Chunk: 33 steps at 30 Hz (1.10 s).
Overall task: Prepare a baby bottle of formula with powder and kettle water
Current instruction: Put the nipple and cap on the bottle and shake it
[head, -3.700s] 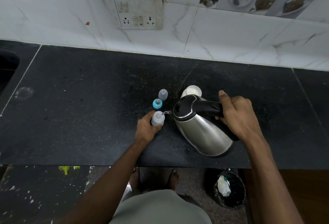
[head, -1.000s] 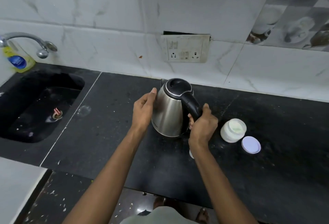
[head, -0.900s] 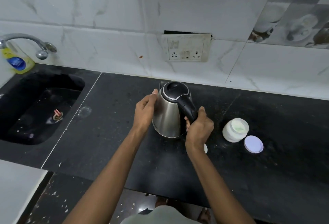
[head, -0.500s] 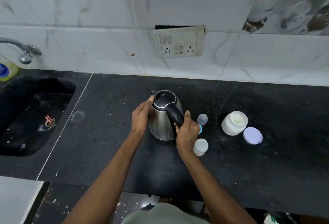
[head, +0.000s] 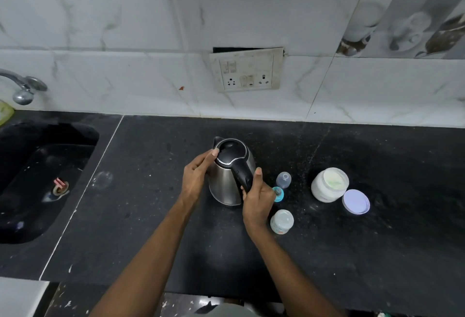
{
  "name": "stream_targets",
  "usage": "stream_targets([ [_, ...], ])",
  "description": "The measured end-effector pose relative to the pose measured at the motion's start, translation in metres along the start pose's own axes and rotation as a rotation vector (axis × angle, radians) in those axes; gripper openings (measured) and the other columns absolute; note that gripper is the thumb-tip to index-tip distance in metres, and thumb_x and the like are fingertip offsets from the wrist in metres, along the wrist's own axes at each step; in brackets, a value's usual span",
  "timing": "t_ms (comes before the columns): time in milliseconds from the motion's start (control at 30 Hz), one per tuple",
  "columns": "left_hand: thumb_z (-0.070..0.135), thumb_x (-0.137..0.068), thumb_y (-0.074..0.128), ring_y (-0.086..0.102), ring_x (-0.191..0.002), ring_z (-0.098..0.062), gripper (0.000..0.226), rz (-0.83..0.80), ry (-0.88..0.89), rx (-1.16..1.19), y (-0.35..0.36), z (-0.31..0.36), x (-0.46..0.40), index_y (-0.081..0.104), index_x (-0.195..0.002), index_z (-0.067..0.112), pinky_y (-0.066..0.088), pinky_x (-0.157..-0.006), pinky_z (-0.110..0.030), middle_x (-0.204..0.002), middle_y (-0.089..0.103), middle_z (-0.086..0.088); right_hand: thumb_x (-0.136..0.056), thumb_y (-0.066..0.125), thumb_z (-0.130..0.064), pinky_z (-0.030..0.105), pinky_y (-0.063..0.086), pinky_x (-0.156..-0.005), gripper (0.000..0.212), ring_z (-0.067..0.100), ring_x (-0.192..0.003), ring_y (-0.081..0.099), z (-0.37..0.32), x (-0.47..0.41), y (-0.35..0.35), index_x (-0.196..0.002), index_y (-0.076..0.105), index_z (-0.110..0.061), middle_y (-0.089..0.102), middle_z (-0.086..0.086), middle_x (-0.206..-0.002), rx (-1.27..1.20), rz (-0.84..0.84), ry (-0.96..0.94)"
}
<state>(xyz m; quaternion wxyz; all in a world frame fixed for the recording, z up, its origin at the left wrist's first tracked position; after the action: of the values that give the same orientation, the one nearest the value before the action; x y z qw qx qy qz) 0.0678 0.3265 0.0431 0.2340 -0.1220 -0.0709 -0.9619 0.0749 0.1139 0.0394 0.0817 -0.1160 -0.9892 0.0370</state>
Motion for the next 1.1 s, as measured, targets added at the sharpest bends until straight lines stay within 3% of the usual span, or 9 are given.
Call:
stream_targets([
  [167,0.047,-0.091,0.076,0.070,-0.122,-0.019,0.040,-0.013,0.013,0.007,-0.001,-0.002,-0.008,0.080,-0.120,0.019,0.050,-0.113,-0.045,-0.123,0.078,-0.002,-0.092,0.035,-0.084,0.057,0.055,-0.060,0.077,0.034,-0.058,0.065,0.016,0.006,0.011,-0.058,0.057,-0.018,0.060,0.008,-0.052,0.044,-0.046,0.024],
  [367,0.043,-0.096,0.071,0.070,-0.122,-0.021,0.036,0.014,0.028,0.024,-0.003,-0.006,-0.007,0.079,-0.120,0.017,0.052,-0.108,-0.040,-0.121,0.079,-0.003,-0.097,0.030,-0.077,0.053,0.057,-0.065,0.081,0.025,-0.060,0.069,0.019,0.018,0.017,-0.068,0.064,-0.009,0.067,0.010,-0.059,0.077,-0.129,0.049],
  [433,0.047,-0.096,0.070,0.070,-0.122,-0.021,0.038,0.010,0.021,0.013,-0.003,-0.006,-0.007,0.080,-0.120,0.019,0.052,-0.108,-0.040,-0.120,0.079,-0.002,-0.104,0.031,-0.063,0.047,0.056,-0.065,0.076,0.017,-0.058,0.067,0.016,0.020,0.016,-0.064,0.062,-0.007,0.067,0.010,-0.059,0.118,-0.157,0.053],
  [533,0.049,-0.096,0.070,0.071,-0.120,-0.017,0.039,0.009,0.000,0.004,-0.004,-0.007,-0.006,0.080,-0.120,0.021,0.052,-0.108,-0.039,-0.120,0.079,0.000,-0.110,0.031,-0.049,0.020,0.050,-0.062,0.068,0.005,-0.058,0.065,0.012,0.021,0.015,-0.072,0.065,-0.003,0.070,0.010,-0.068,0.165,-0.228,0.070],
  [600,0.050,-0.095,0.070,0.072,-0.118,-0.014,0.038,0.013,-0.020,0.000,-0.004,-0.008,-0.004,0.080,-0.119,0.023,0.053,-0.106,-0.037,-0.118,0.080,0.002,-0.110,0.032,-0.050,0.026,0.051,-0.067,0.070,0.014,-0.067,0.067,0.012,0.017,0.014,-0.078,0.067,0.001,0.071,0.012,-0.073,0.218,-0.277,0.068],
  [700,0.048,-0.095,0.072,0.072,-0.107,-0.010,0.035,0.035,-0.022,-0.009,-0.006,-0.006,-0.002,0.081,-0.116,0.021,0.054,-0.101,-0.035,-0.109,0.080,0.005,-0.109,0.042,-0.039,0.047,0.052,-0.077,0.048,0.020,-0.070,0.060,0.010,0.004,0.004,-0.069,0.057,-0.015,0.065,0.003,-0.071,0.280,-0.309,0.020],
  [767,0.037,-0.096,0.075,0.072,-0.098,-0.006,0.029,0.120,0.048,-0.006,-0.011,0.002,0.001,0.082,-0.113,0.014,0.054,-0.096,-0.031,-0.101,0.080,0.006,-0.106,0.048,-0.026,0.046,0.054,-0.082,0.035,0.015,-0.073,0.062,0.006,-0.004,-0.006,-0.074,0.062,-0.018,0.068,-0.001,-0.074,0.251,-0.347,0.007],
  [933,0.000,-0.095,0.070,0.072,-0.091,-0.002,0.019,0.371,0.307,-0.155,-0.010,0.039,0.021,0.078,-0.110,0.007,0.057,-0.089,-0.024,-0.102,0.078,-0.004,-0.106,0.050,-0.016,0.019,0.055,-0.075,0.028,-0.002,-0.074,0.069,-0.011,-0.032,-0.041,-0.092,0.074,-0.009,0.076,-0.005,-0.087,0.253,-0.509,0.011],
  [1100,0.000,-0.091,0.064,0.074,-0.098,-0.013,0.025,0.484,0.457,-0.253,0.026,0.066,0.062,0.078,-0.103,0.017,0.059,-0.088,-0.030,-0.103,0.077,0.001,-0.105,0.053,-0.014,0.015,0.053,-0.071,0.029,-0.001,-0.072,0.069,-0.033,-0.062,-0.070,-0.089,0.076,-0.009,0.076,-0.005,-0.082,0.345,-0.607,-0.079],
])
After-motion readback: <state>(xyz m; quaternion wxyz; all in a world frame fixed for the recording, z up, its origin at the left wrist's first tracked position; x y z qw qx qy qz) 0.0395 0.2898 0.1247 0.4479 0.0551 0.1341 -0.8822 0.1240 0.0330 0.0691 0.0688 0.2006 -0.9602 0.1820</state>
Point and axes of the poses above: each hand's wrist, its own x-axis away from the middle knuckle, its own y-axis out of the palm, z = x × y, the point moved 10 cm from there along -x, towards the middle knuckle
